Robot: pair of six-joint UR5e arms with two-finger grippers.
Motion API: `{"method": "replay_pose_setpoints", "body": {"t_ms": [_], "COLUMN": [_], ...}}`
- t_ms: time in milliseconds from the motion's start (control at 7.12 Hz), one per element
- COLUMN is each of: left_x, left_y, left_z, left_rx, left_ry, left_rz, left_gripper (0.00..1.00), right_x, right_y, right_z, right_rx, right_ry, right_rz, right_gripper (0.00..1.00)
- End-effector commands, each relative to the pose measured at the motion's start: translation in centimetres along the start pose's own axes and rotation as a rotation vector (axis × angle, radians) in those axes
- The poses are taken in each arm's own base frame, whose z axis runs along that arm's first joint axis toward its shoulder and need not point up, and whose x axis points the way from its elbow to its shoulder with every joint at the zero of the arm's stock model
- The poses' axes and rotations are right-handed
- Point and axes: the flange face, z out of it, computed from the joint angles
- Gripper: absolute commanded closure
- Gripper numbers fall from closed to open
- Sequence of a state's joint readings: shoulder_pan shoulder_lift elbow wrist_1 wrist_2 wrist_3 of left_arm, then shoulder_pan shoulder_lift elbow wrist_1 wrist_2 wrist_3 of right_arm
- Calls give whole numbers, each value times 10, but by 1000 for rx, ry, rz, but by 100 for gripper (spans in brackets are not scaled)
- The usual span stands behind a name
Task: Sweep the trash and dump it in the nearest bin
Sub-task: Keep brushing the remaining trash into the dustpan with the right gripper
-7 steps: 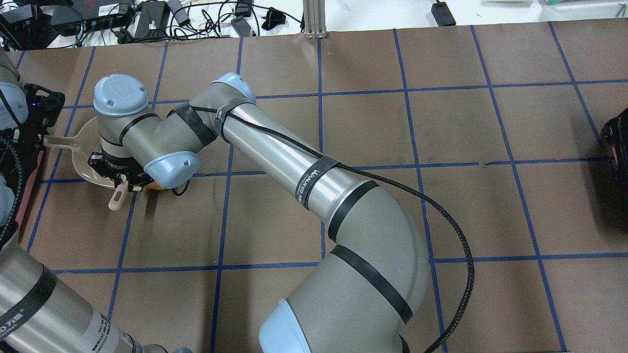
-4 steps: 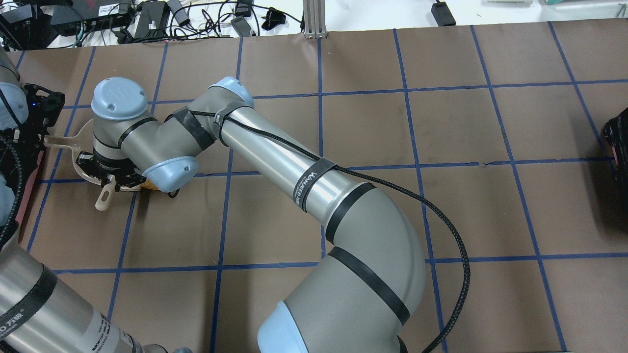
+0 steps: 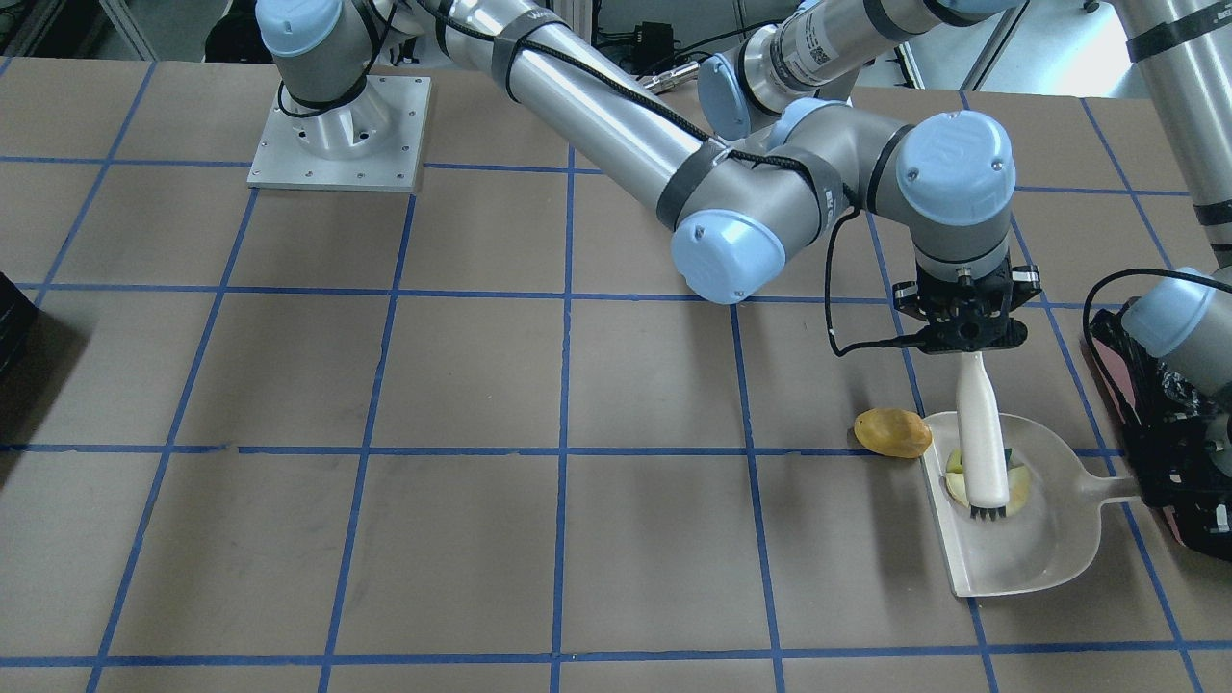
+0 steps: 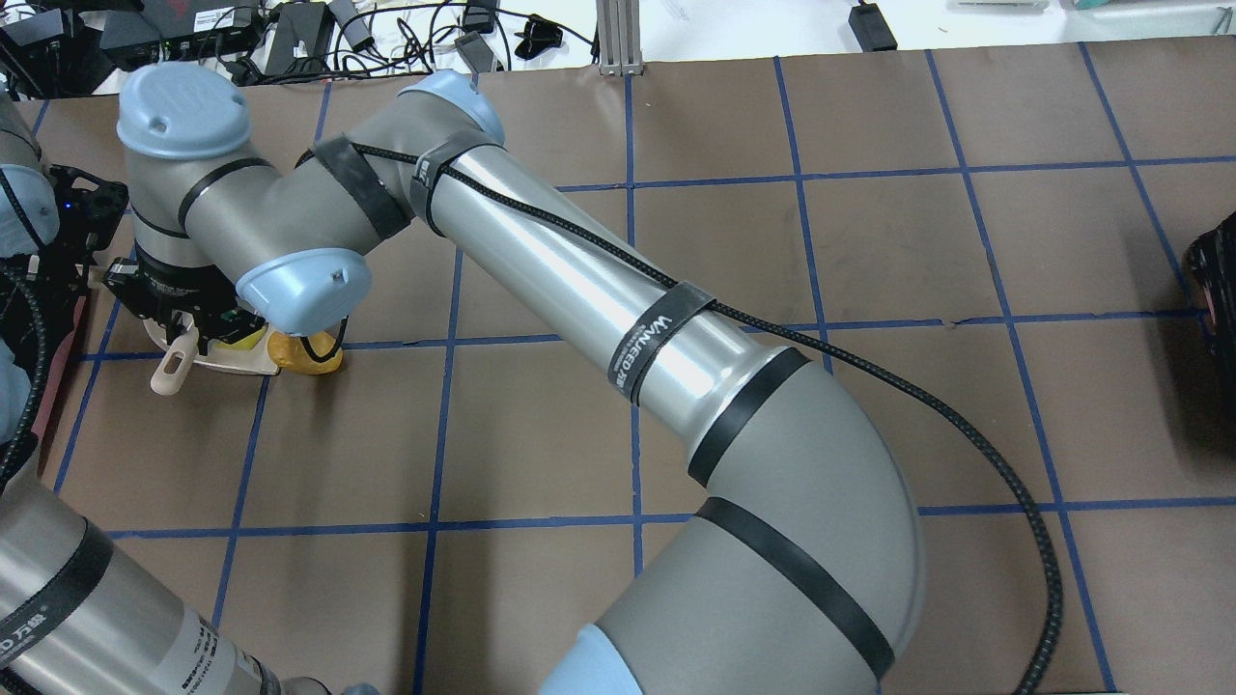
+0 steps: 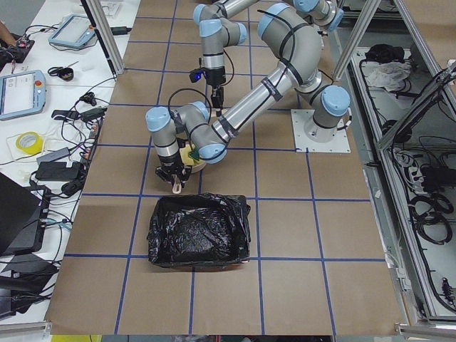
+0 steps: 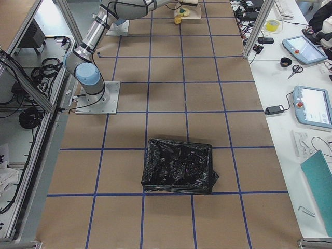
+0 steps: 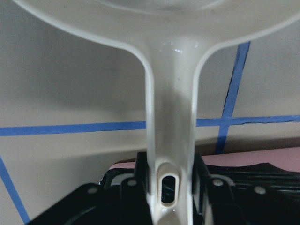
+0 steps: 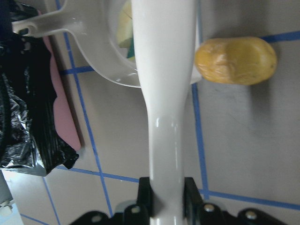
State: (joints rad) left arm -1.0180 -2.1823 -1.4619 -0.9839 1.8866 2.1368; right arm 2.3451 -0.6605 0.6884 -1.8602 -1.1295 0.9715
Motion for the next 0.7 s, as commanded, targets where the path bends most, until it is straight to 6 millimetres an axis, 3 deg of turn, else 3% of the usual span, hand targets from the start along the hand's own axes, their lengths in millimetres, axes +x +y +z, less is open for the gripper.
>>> {"method": "replay_pose_setpoints", "body": {"t_ms": [0,281,421,562], "left_x": [0,0,0,0], "left_y": [1,0,-1,-1], "left_z": [1,0,1,0], "left_rx": [0,1,2,1], "left_ry": [0,-1,0,-1], "left_rz": [-1,1,1,1], "left_gripper": [100,100,100,100], "right_x": [25,57,65,76], "right_y": [11,17,26,35], "right_z": [-4,40,53,51], "right_rx": [-16,12,31,32], "right_ry": [151,229,209,215], "right_rz": [76,126,140,178], "right_gripper": [100,100,100,100]}}
